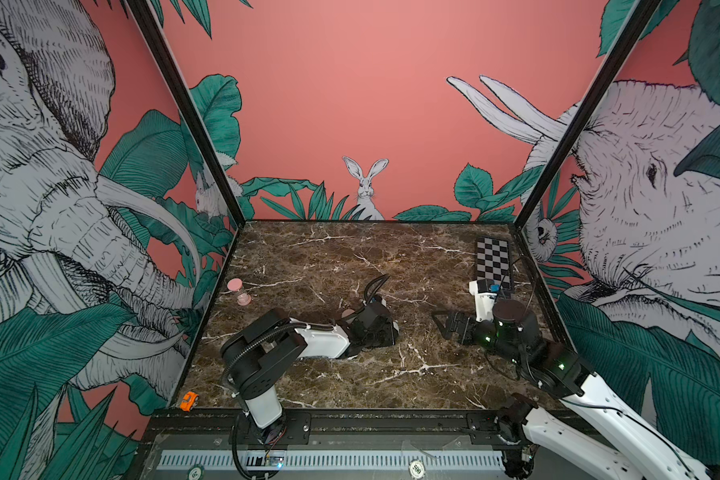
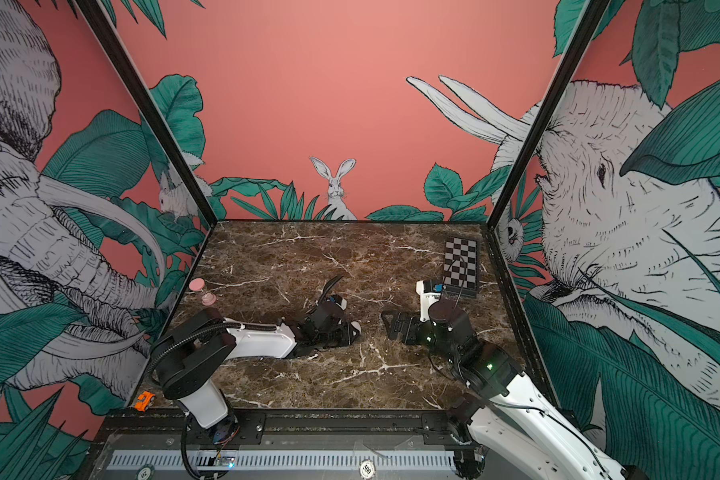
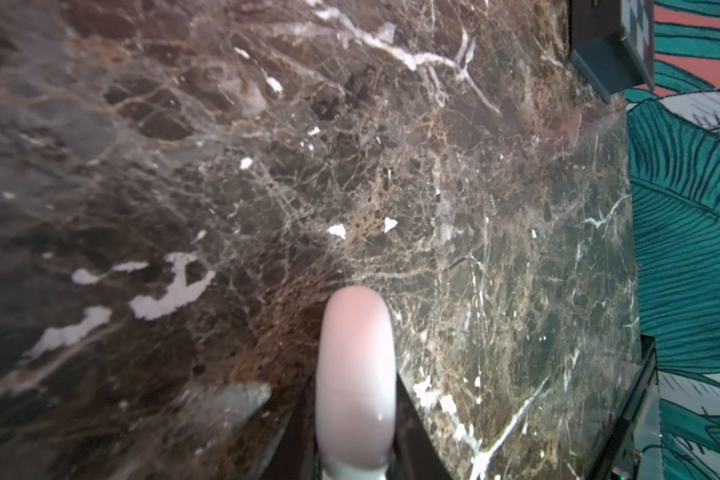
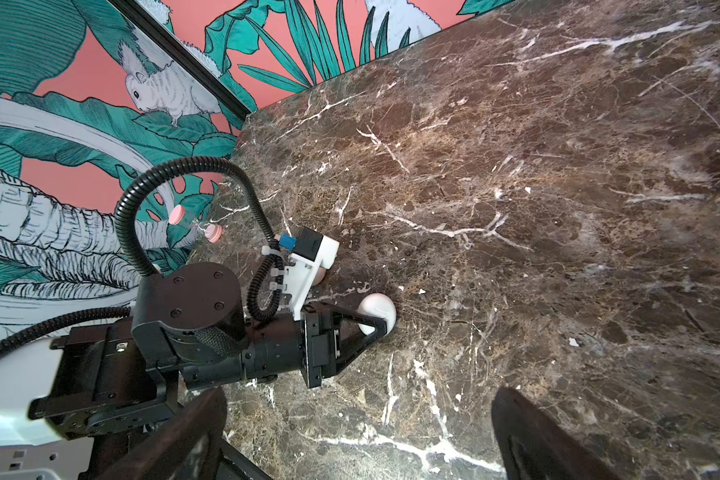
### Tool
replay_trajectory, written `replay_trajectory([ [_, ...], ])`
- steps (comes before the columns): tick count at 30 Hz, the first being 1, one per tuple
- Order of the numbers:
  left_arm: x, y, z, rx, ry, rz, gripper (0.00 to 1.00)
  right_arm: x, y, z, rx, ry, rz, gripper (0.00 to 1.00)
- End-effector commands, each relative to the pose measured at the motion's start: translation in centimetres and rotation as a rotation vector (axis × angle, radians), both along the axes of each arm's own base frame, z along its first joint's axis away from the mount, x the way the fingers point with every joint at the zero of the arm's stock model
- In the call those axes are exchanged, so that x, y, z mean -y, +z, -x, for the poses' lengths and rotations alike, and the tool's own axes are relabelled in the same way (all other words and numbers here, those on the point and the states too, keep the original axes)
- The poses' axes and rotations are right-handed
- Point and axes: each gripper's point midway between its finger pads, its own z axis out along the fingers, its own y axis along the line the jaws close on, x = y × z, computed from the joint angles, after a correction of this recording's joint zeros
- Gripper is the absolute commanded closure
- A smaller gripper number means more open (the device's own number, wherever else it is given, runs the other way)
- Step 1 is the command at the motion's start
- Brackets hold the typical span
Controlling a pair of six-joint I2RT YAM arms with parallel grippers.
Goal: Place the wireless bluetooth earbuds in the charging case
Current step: 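Set the closed case down with the left gripper while the right arm draws back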
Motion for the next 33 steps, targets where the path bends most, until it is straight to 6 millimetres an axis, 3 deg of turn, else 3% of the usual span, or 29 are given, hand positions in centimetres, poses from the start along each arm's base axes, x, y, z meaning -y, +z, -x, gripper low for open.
replay_trajectory([
  [1,-1.0,-1.1,0.4,-0.042,-0.008,-0.074,0.78,0.0,0.6,0.0,0.029,0.001,-0.023,0.02],
  [3,-1.2,-0.9,0.5,-0.041,-0.013,-0.087,0.70,0.1,0.6,0.0,0.032,-0.001,-0.025,0.02],
  [7,-1.3,-0.6,0.3,-0.030,-0.009,-0.095,0.68,0.0,0.7,0.0,0.029,0.001,-0.025,0.02],
  [11,-1.3,-0.2,0.2,-0.031,-0.016,-0.102,0.55,-0.1,0.6,0.0,0.027,0.005,-0.030,0.02],
  [24,-2.4,0.7,-0.2,-0.025,-0.021,-0.120,0.51,-0.1,0.8,0.2,0.026,0.009,-0.038,0.02],
  [33,-2.3,2.7,-0.3,-0.006,-0.051,-0.123,0.47,-0.1,1.2,0.3,0.032,0.008,-0.047,0.02],
])
